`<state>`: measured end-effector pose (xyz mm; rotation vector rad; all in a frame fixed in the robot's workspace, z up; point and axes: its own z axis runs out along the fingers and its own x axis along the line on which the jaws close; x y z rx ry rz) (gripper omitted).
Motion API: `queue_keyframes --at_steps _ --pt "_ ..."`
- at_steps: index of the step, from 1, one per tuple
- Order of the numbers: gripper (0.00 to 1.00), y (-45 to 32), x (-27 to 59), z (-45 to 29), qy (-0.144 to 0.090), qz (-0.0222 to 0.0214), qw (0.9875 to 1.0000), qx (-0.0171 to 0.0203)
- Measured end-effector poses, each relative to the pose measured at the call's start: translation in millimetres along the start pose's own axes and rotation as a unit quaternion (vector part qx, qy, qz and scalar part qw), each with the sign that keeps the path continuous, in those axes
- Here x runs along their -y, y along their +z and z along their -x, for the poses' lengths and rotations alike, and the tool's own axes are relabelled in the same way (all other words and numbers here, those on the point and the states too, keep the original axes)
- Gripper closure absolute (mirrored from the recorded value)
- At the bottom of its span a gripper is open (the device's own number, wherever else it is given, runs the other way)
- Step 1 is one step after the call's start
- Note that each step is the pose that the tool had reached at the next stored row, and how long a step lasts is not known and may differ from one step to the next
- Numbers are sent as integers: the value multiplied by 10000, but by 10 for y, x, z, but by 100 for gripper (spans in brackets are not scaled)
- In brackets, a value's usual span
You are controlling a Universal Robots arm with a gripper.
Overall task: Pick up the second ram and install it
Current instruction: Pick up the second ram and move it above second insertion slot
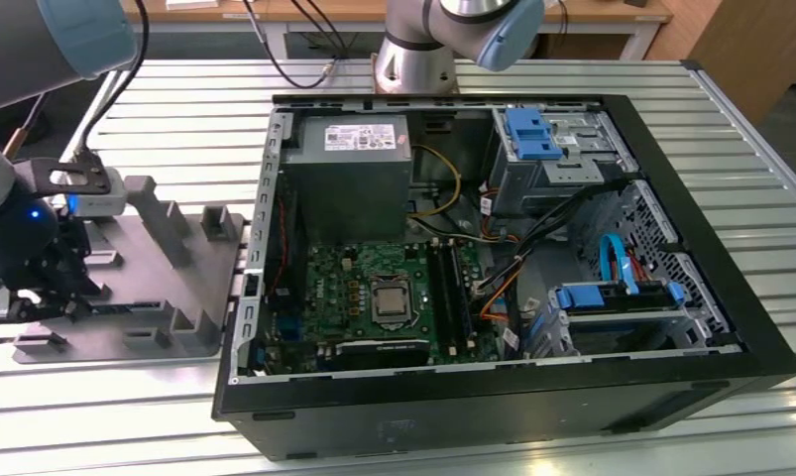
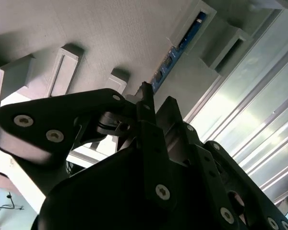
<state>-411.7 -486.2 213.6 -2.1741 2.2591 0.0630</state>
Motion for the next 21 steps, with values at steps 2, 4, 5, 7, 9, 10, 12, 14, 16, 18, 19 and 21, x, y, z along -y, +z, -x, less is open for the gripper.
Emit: queue_keyframes --at_steps 2,4,5,7,9,10,12,14,16,18,19,21 --pt "71 34 1 -1 -97 4 10000 -3" --pt "71 69 1 -2 -273 10 9996 -7" --pt "71 86 2 -3 -332 12 9994 -9" --pt "71 122 11 -4 -355 13 9994 -10" --pt "71 158 26 -5 -356 15 9994 -11" --pt "71 176 31 -4 -355 15 9994 -11" --pt "71 198 36 -4 -354 15 9994 -10" --pt "71 199 36 -5 -355 15 9994 -10" --pt "71 199 37 -5 -355 15 9994 -6" --pt "71 199 37 -5 -355 15 9994 -6" --pt "71 199 37 -5 -355 15 9994 -5" --pt "71 199 36 -5 -355 15 9994 -4"
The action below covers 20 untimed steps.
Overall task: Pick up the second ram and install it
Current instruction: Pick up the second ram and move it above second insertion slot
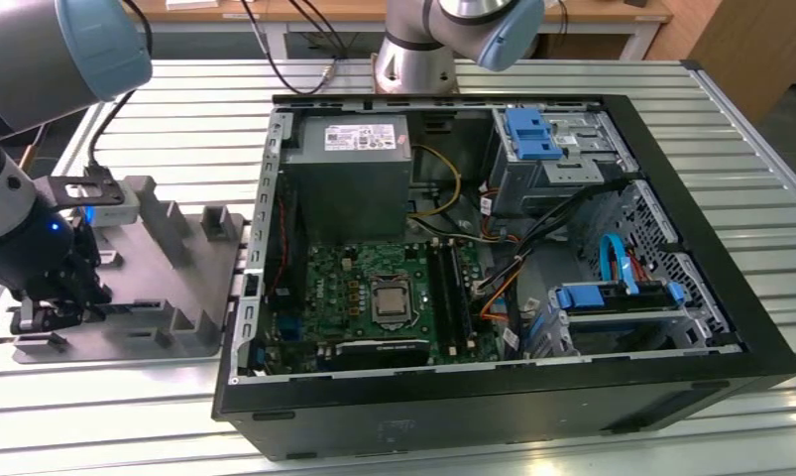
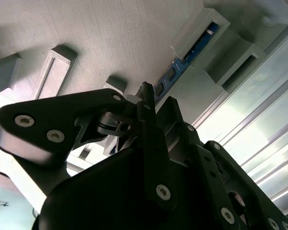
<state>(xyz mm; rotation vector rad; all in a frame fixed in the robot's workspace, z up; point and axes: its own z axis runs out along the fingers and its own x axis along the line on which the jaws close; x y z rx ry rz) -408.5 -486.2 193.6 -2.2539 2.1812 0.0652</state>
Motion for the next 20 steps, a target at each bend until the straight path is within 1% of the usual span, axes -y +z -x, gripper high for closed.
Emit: queue_keyframes --at_steps 6,8,9,20 --pt "72 0 0 0 0 0 10000 3" --pt "84 0 0 0 0 0 10000 4" --pt "86 0 0 0 0 0 10000 5" --pt "86 0 0 0 0 -1 10000 13"
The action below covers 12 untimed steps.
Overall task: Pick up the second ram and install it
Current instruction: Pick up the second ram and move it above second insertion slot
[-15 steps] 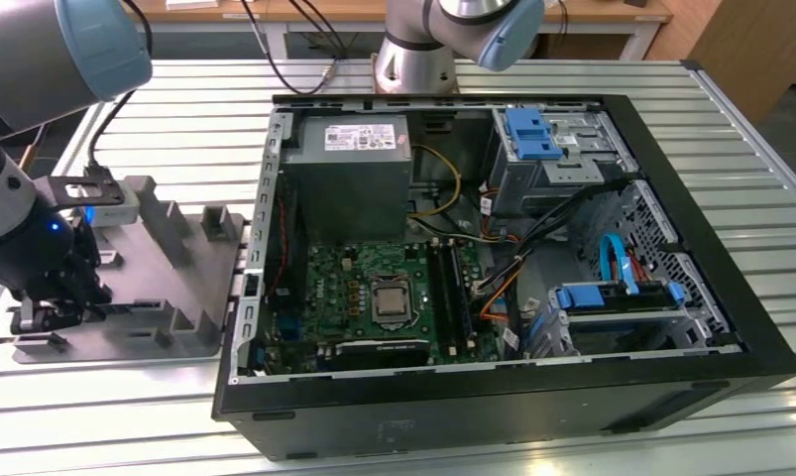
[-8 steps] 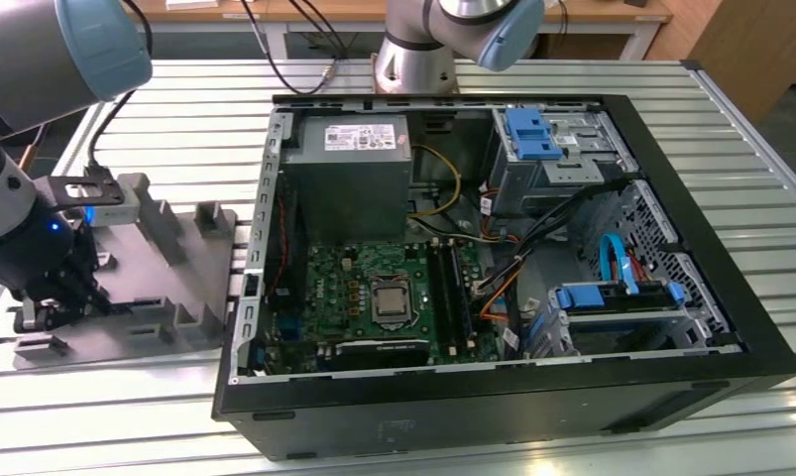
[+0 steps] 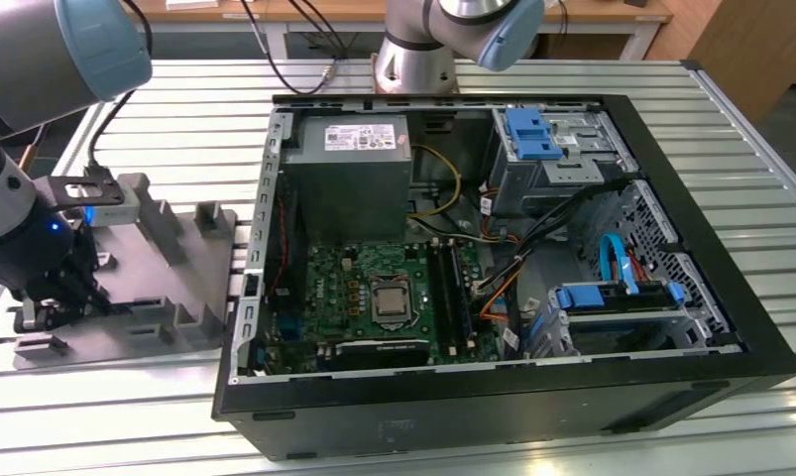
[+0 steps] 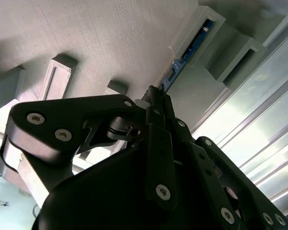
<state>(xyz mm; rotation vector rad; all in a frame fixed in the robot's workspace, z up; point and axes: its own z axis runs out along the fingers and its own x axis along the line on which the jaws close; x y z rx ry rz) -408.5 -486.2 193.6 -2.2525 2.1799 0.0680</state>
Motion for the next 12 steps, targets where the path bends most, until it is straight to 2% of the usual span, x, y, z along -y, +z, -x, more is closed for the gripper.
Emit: queue_keyframes --at_steps 6,12 --pt "86 -5 0 0 0 -1 10000 3" --pt "86 -106 -3 4 0 -1 10000 4"
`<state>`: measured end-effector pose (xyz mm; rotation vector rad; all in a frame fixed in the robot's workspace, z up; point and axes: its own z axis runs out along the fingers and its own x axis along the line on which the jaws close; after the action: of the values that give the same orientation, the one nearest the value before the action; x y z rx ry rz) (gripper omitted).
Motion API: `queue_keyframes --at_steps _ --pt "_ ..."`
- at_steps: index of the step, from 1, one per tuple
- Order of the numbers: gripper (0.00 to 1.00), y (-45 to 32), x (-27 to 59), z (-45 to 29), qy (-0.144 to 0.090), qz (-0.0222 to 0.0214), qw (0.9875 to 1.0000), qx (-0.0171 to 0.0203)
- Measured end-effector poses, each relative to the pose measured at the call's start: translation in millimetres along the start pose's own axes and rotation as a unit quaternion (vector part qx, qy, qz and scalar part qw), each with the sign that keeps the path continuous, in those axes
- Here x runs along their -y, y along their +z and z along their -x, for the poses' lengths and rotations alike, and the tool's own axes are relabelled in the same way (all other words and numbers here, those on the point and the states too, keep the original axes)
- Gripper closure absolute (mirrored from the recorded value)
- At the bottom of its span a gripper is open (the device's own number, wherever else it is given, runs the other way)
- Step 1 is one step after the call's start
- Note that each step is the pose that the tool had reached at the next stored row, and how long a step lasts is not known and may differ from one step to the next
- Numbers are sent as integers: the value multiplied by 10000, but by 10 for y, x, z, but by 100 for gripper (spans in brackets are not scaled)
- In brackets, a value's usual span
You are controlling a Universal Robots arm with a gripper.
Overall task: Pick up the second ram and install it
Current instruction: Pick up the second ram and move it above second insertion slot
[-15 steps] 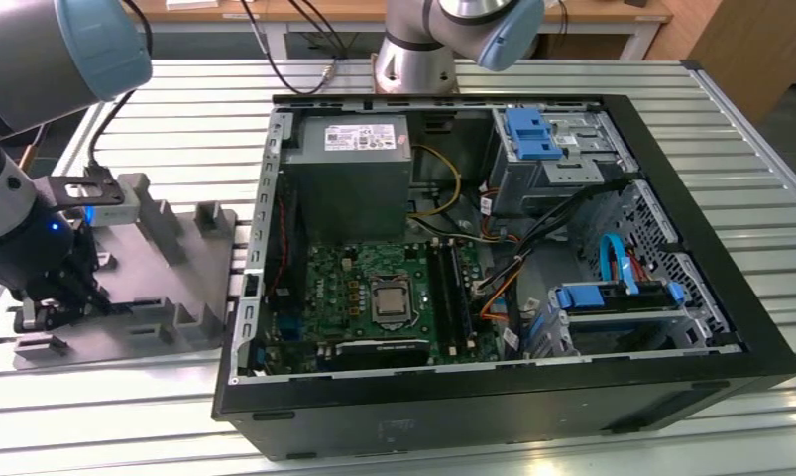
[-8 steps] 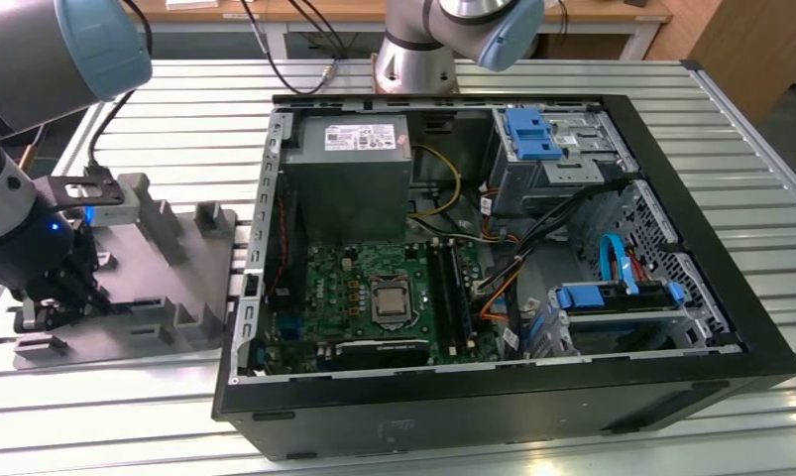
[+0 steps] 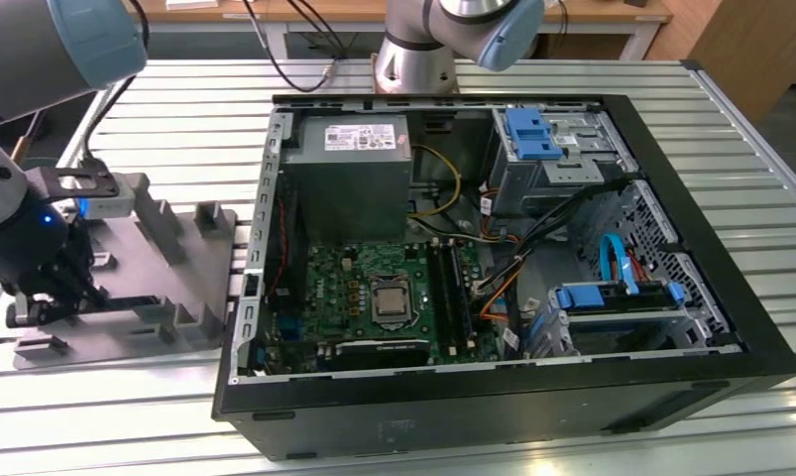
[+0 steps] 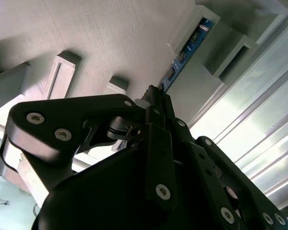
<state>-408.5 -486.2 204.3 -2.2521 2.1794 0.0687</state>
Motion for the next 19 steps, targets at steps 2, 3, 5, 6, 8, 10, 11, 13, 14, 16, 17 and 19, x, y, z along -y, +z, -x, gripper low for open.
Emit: queue_keyframes --at_steps 2,3,5,6,8,10,11,13,14,16,17,19 --pt "86 -27 -1 1 0 0 10000 0" --pt "86 -38 -1 1 0 0 10000 0" --pt "86 -63 -2 2 0 0 10000 0" --pt "86 -75 -2 3 0 0 10000 1" --pt "86 -92 -2 3 0 0 10000 2" --pt "86 -109 -3 4 0 0 10000 2" --pt "86 -118 -3 4 0 0 10000 2" --pt "86 -135 -4 5 0 0 10000 2" --pt "86 -145 -4 5 0 0 10000 2" --pt "86 -162 -4 6 0 0 10000 2" --pt "86 -172 -5 6 0 0 10000 2" --pt "86 -190 -5 7 0 0 10000 2"
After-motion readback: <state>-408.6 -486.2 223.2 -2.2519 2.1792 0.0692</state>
